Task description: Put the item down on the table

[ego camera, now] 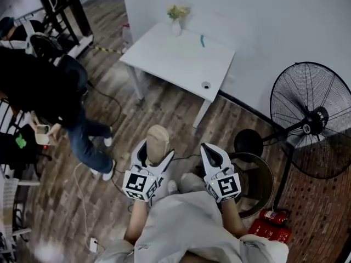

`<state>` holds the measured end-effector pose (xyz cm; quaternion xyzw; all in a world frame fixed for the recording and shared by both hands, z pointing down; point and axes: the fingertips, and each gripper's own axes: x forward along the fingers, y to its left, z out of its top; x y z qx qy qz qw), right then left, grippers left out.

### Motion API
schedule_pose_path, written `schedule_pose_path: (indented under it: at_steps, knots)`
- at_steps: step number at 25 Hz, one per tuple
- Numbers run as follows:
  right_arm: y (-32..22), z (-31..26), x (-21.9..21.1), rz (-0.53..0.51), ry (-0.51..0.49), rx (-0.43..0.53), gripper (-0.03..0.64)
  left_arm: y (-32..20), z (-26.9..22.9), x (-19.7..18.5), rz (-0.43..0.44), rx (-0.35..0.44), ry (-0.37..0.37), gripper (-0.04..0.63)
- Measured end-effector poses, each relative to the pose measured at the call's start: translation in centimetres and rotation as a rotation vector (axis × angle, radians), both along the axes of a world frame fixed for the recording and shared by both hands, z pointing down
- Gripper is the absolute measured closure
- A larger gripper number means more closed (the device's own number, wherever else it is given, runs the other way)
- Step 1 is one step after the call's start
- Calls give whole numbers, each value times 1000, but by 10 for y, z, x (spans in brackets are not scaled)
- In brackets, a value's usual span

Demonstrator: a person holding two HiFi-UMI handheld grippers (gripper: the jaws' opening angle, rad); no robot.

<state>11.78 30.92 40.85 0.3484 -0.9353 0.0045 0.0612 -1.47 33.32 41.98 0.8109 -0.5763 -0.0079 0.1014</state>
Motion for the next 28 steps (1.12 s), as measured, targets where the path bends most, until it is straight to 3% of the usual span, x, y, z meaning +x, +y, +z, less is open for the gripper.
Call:
schedule_pose_path:
  at_steps: [13,28]
  knots:
    - [-73,6,-52,-20,-21,18,614,-63,6,-46,-21,4,-9,192]
    - [-231,0,-91,-84,-23,-14,614,-213,7,-83,-85,-38,-19,192]
